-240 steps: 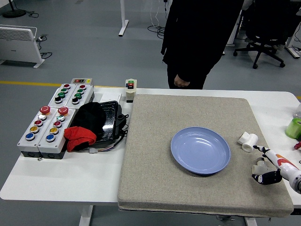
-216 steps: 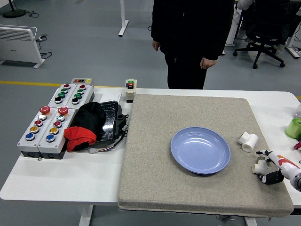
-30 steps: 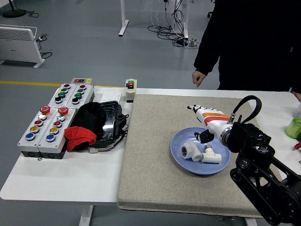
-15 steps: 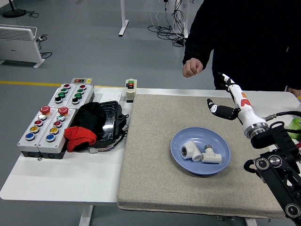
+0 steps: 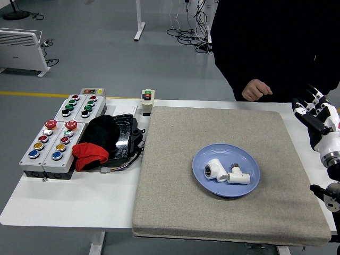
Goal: Pick pipe place plate twice
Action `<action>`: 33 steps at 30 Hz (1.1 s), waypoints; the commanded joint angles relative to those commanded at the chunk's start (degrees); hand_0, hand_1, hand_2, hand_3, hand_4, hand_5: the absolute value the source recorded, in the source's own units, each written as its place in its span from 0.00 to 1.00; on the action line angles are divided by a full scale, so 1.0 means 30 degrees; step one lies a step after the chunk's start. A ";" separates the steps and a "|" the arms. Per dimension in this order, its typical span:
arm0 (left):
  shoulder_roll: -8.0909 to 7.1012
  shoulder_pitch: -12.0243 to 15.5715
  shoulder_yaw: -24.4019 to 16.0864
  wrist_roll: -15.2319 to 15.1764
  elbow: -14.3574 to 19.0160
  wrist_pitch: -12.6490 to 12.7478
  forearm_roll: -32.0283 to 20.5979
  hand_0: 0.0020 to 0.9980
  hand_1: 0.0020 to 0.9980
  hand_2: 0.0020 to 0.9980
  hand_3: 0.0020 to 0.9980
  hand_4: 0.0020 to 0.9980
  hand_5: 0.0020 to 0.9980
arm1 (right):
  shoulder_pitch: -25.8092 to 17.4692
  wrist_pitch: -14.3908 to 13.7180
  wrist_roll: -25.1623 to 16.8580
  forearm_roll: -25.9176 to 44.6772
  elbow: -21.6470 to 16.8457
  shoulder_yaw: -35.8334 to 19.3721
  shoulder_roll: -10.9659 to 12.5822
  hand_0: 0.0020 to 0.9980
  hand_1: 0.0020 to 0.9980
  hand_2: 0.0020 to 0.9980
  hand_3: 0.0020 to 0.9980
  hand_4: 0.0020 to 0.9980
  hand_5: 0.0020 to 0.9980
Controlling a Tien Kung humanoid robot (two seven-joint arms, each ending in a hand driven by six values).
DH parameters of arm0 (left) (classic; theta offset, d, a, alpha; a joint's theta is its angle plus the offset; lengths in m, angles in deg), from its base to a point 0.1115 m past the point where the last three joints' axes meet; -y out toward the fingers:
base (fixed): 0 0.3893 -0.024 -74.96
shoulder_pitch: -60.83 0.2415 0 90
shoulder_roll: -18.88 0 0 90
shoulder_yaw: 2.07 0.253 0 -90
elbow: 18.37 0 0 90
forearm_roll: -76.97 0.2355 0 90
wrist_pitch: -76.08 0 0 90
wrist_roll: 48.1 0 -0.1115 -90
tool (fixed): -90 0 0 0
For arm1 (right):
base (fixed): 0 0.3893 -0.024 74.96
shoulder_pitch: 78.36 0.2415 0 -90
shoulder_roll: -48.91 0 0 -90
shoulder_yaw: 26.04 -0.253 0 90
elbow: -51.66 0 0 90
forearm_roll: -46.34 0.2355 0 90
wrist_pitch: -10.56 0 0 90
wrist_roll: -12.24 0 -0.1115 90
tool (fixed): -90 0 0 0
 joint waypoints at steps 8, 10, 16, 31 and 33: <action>0.0052 -0.0155 0.0025 -0.0021 -0.0021 0.0017 -0.0015 0.70 0.68 0.70 0.63 0.29 1.00 | -0.0930 0.0298 0.0176 0.4174 -0.0128 -0.1054 0.0317 0.89 0.83 0.93 0.85 0.58 0.47; 0.0066 -0.0192 0.0010 -0.0041 -0.0020 0.0024 0.0000 0.70 0.68 0.70 0.63 0.29 1.00 | -0.1024 0.0361 0.0203 0.4189 -0.0217 -0.1188 0.0331 0.89 0.83 0.93 0.85 0.58 0.47; 0.0036 -0.0232 -0.0109 -0.0097 0.0005 0.0044 0.0133 0.70 0.68 0.70 0.63 0.29 1.00 | -0.1294 0.0786 0.0138 0.5397 -0.0219 -0.1742 0.0167 0.89 0.83 0.93 0.85 0.57 0.50; 0.0067 -0.0317 -0.0395 -0.0123 0.0028 0.0062 0.0209 0.70 0.67 0.70 0.63 0.29 1.00 | -0.1843 0.1207 0.0332 0.6286 -0.0301 -0.2431 -0.0104 0.88 0.83 0.93 0.85 0.57 0.54; 0.0079 -0.0289 -0.0378 -0.0121 0.0029 0.0062 0.0179 0.70 0.67 0.70 0.63 0.29 1.00 | -0.1891 0.1140 0.0329 0.6354 -0.0225 -0.2467 -0.0161 0.88 0.83 0.93 0.85 0.58 0.56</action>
